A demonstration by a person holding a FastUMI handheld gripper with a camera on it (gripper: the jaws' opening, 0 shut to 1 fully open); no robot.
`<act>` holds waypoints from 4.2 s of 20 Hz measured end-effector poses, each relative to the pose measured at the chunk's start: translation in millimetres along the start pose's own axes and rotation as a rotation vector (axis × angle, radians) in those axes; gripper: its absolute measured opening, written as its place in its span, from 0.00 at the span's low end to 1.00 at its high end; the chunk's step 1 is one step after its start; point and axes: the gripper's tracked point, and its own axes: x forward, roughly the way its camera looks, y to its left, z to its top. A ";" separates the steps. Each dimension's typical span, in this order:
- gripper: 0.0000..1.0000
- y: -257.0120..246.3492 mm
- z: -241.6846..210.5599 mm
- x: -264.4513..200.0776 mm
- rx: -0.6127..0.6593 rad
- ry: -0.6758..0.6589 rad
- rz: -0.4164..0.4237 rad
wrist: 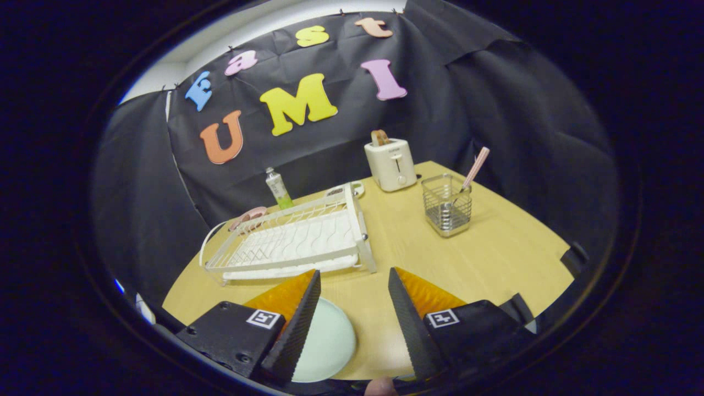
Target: Take the plate from the dish rack, then take the spoon from the basket and place it into the plate.
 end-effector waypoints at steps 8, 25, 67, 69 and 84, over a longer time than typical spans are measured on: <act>0.93 -88.5 50.2 -23.0 -0.139 -0.201 -0.145; 0.79 -196.4 117.2 133.4 -0.054 -0.167 -0.024; 0.08 6.9 104.8 -6.6 -0.050 -0.253 0.056; 0.08 30.8 92.0 -17.3 -0.078 -0.254 0.058; 0.08 125.3 -34.3 -19.0 -0.112 -0.129 0.141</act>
